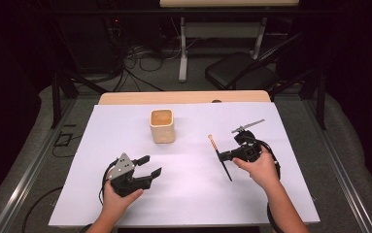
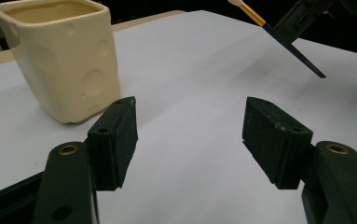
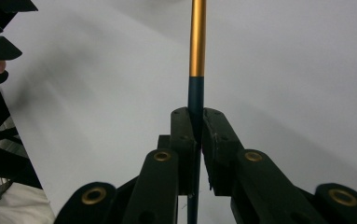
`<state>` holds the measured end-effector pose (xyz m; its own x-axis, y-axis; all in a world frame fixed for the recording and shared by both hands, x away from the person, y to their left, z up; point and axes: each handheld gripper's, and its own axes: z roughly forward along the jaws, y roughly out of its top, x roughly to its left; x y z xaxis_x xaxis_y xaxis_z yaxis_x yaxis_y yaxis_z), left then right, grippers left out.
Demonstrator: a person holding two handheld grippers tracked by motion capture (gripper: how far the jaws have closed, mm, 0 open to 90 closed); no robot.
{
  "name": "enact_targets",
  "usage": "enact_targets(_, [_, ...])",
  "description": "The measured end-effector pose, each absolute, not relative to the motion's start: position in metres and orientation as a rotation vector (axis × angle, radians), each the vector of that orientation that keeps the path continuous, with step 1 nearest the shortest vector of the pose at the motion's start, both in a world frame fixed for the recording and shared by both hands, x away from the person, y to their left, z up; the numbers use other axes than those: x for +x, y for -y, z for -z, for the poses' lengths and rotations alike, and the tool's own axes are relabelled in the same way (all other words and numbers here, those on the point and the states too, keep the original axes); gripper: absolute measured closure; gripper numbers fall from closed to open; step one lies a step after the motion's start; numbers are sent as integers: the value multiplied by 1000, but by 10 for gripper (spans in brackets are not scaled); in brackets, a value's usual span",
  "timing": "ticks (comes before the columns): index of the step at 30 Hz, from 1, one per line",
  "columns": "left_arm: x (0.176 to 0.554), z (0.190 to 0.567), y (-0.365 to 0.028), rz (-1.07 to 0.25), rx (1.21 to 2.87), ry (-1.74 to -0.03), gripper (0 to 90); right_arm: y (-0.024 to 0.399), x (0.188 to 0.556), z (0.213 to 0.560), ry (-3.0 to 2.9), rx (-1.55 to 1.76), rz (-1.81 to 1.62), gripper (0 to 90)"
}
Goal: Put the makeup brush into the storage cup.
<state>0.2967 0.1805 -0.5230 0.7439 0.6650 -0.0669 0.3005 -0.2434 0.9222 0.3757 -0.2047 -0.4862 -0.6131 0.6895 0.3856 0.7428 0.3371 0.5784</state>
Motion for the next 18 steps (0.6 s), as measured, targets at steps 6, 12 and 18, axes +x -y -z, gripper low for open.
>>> enact_targets(6, [296, 523, -180, -414, 1836, -750, 354, 200, 379, 475, 2500, -1293, 1167, 830])
enact_targets(12, [296, 523, -181, -412, 1835, -759, 354, 192, 384, 466, 2484, -1234, 1180, 829])
enact_targets(18, [298, 524, -182, -405, 1834, -774, 354, 184, 386, 464, 2488, -1181, 1181, 830])
